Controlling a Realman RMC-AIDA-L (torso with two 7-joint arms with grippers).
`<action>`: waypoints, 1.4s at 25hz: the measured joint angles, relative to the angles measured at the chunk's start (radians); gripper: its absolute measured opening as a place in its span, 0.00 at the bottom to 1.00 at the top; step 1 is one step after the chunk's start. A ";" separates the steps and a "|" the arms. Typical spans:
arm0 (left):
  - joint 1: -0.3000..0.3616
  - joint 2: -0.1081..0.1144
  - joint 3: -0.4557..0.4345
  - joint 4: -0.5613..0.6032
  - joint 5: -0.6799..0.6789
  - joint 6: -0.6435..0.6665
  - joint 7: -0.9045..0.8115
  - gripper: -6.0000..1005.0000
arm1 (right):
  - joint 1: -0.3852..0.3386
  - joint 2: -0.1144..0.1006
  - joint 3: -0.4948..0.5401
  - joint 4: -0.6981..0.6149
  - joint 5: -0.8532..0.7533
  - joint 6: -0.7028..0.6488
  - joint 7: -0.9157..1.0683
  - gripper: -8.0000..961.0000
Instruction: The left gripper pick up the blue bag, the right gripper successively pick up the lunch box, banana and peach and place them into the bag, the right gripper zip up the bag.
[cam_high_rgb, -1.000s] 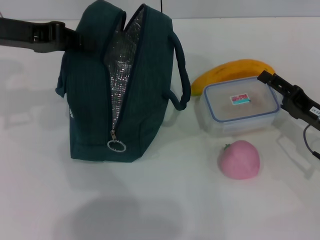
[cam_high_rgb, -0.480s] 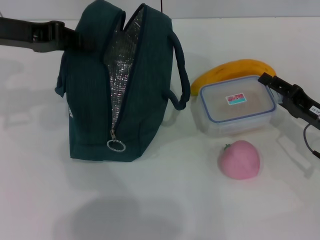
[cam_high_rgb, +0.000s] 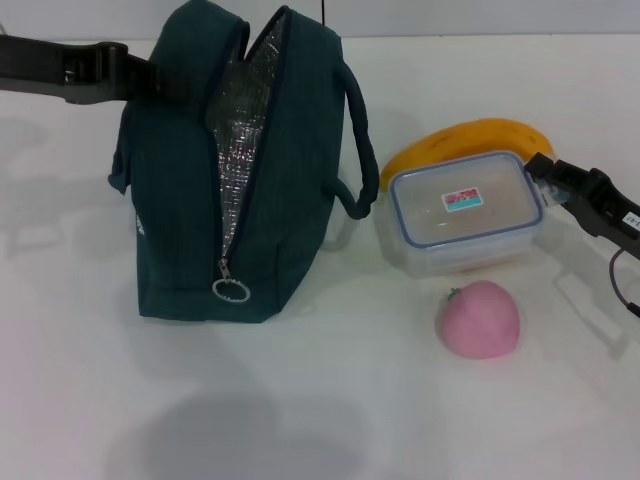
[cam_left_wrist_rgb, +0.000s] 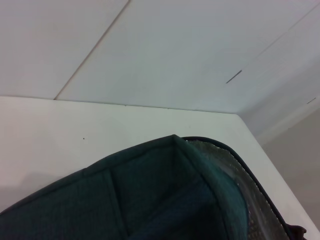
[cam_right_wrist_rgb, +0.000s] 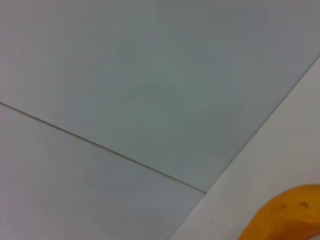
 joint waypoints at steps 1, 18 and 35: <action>0.001 0.000 0.000 0.000 0.000 0.000 0.001 0.04 | -0.001 0.000 0.001 0.000 0.000 -0.005 0.000 0.21; 0.006 -0.001 0.000 -0.001 0.000 0.002 0.008 0.04 | -0.025 0.000 0.006 -0.004 0.032 -0.110 -0.007 0.10; 0.003 -0.014 0.000 -0.006 0.000 0.025 0.001 0.04 | -0.063 -0.009 0.006 -0.037 0.264 -0.420 0.110 0.14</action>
